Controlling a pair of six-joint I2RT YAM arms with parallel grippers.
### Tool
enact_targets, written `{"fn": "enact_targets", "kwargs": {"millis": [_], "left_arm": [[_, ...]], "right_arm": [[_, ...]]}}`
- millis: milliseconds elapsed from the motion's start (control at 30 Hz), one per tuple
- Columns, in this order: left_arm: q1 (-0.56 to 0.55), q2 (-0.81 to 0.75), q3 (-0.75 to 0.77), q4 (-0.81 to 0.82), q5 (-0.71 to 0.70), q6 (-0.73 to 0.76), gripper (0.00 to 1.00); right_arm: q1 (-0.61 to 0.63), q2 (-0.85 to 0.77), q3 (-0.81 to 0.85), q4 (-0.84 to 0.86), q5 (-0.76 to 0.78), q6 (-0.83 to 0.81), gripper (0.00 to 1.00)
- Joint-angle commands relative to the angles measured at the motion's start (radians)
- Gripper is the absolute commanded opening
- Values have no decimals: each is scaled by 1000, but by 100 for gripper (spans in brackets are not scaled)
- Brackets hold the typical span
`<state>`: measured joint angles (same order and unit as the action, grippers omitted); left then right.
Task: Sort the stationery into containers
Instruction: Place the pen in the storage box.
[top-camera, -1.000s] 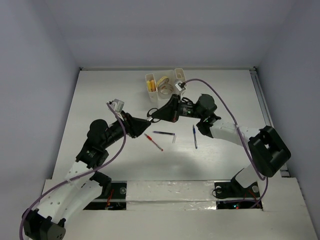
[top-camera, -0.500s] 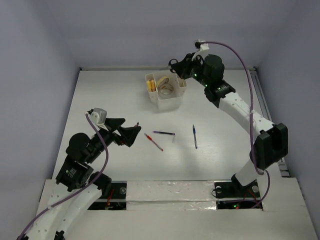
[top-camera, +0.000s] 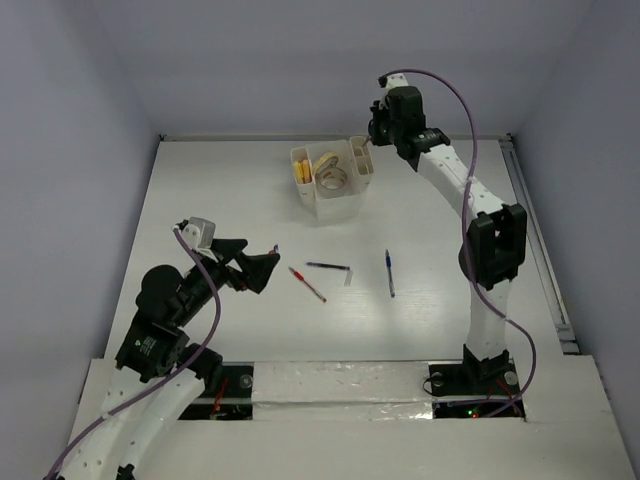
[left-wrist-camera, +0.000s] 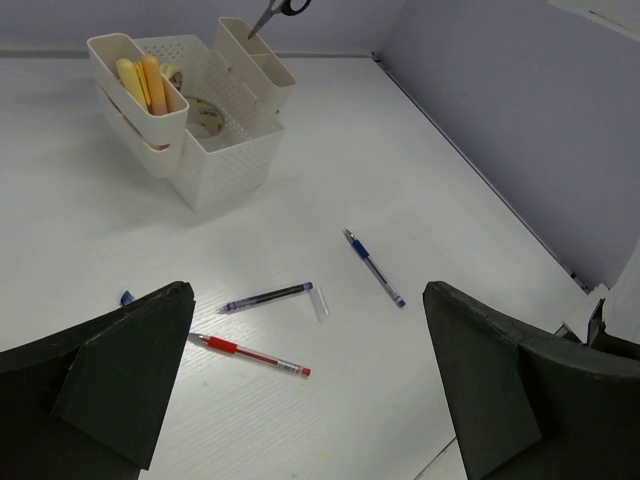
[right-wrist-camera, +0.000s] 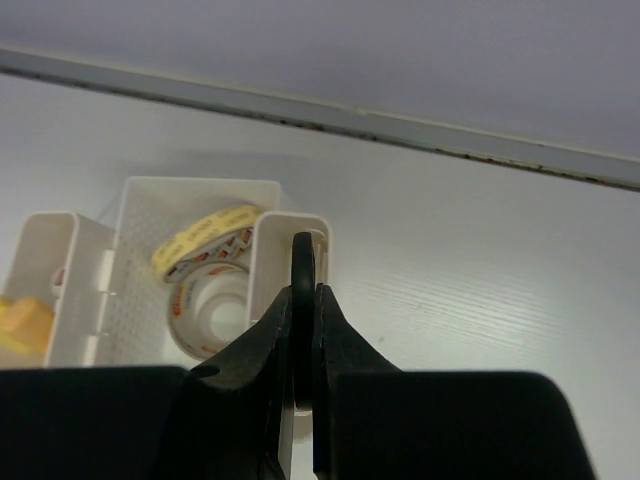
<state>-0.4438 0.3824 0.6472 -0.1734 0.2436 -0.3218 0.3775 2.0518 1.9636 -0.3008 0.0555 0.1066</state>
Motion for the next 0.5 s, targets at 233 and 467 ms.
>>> {"fn": "enact_targets", "kwargs": {"millis": [233, 467], "left_arm": [[48, 9, -9, 55, 62, 16, 99], [68, 13, -11, 57, 63, 15, 99]], "right_arm": [[-5, 27, 104, -93, 29, -64, 0], [-5, 119, 214, -144, -36, -44, 0]]}}
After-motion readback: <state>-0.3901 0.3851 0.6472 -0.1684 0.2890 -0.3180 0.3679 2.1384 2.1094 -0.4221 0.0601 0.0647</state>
